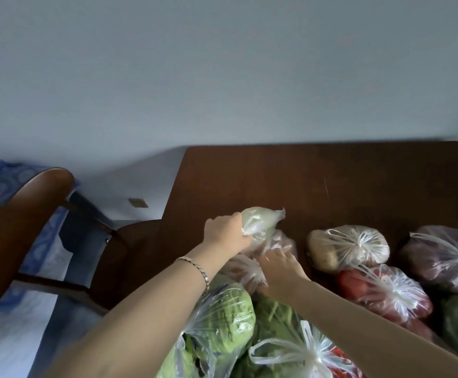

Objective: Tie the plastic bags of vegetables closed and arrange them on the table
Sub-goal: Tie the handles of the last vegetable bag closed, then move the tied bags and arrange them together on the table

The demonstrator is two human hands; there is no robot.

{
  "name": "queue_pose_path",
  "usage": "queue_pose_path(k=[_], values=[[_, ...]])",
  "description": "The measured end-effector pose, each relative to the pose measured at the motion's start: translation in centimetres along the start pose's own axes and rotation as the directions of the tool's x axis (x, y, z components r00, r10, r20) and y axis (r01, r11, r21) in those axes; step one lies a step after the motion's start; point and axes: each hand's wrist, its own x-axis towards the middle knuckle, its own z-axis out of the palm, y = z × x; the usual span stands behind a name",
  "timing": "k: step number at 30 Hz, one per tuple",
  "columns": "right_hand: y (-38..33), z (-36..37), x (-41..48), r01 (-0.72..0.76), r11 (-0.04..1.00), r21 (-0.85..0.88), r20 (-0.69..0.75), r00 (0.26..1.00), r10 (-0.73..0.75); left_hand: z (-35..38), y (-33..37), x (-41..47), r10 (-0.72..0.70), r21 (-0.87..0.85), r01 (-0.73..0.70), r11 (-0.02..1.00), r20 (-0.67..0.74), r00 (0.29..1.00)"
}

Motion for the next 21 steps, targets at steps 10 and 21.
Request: queue_pose_path(k=[10, 21], values=[[0.7, -4.2, 3.1, -0.099, 0.995, 0.010, -0.049, 0.994, 0.099, -3.1, -5.7, 4.3, -0.335, -0.653, 0.256, 0.713, 0.005, 0.942], [2.9, -10.0, 15.4, -0.287, 0.569, 0.771, -0.090, 0.835, 0.543, -5.8, -12.8, 15.2, -0.398, -0.834, 0.164, 0.527, -0.072, 0.914]])
